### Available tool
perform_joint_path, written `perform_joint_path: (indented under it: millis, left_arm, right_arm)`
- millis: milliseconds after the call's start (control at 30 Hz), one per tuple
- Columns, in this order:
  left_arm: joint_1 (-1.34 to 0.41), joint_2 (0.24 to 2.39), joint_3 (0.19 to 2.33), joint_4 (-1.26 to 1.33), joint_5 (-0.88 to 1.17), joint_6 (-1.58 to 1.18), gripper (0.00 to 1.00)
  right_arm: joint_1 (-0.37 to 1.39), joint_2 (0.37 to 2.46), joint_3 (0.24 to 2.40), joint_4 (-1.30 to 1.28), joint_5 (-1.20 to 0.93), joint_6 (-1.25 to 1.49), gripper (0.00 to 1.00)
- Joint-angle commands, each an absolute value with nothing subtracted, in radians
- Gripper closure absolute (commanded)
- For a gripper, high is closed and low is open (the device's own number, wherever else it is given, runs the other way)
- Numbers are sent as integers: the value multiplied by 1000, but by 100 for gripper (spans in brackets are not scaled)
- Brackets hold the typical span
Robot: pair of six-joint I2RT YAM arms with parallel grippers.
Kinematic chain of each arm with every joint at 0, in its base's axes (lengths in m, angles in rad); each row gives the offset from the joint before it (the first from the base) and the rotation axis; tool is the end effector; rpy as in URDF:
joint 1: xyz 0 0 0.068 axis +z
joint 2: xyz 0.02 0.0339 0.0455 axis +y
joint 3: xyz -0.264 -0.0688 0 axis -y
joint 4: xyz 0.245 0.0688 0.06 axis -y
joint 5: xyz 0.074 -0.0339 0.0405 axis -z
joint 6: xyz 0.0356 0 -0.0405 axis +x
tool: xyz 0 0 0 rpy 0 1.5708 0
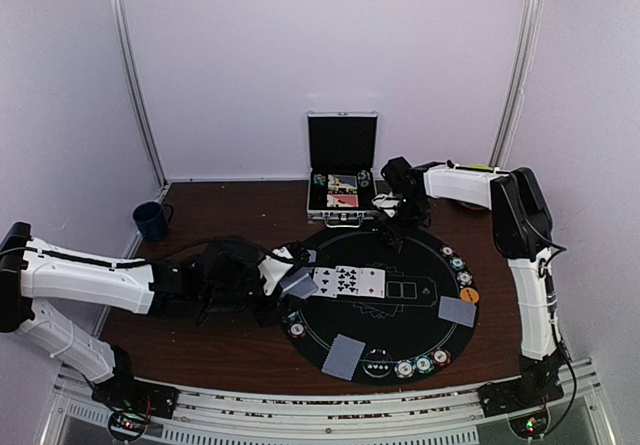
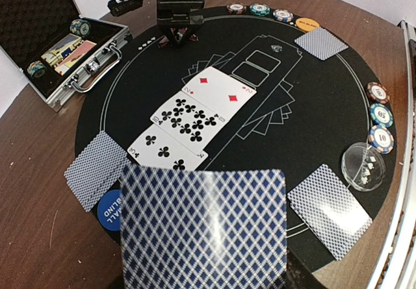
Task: Distribute texas hold em gaming equipment
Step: Pick up the all-in button from the poker table mat.
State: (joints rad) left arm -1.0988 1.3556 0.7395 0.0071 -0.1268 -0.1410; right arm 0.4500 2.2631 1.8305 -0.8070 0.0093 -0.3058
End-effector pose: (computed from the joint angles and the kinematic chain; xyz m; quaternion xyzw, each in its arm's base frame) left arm 0.1349 -0.2544 0.2163 0.3817 0.7988 -0.2225 0.4084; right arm 0.4249 0.2049 0.1648 -0.3632 0.9170 0.0073 0.1647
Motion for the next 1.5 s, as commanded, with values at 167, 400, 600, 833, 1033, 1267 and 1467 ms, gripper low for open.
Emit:
perform_joint_path:
  millis: [167,400,600,833,1033,1267,1467]
  left_arm:
    - [-1100,1348,744,65,-132,-143,47]
    - [-1100,1351,746,64,-131,-141,47]
    - [-1100,1350,745,64,-132,-142,47]
    - [-1100,1351,746,65,-132,-142,47]
    - [-1100,1353,746,65,-132,-142,47]
    - [-1100,1353,746,65,-136,-142,47]
    - [-1100,1354,746,65,-138,-143,47]
  right_arm:
    - [414,2329,1907,-894,-105,-279,20]
    - [407,2342,1913,-903,-124,-255,25]
    - [399,2351,1914,-909,-156,-255,26]
    - [390,2375,1922,-912,-174,-244,34]
    - [390,2376,1933,-923,-189,-240,45]
    - [397,2285,1894,-910,-209,-222,50]
    - [467,2166,1827,-888,-212,-207,51]
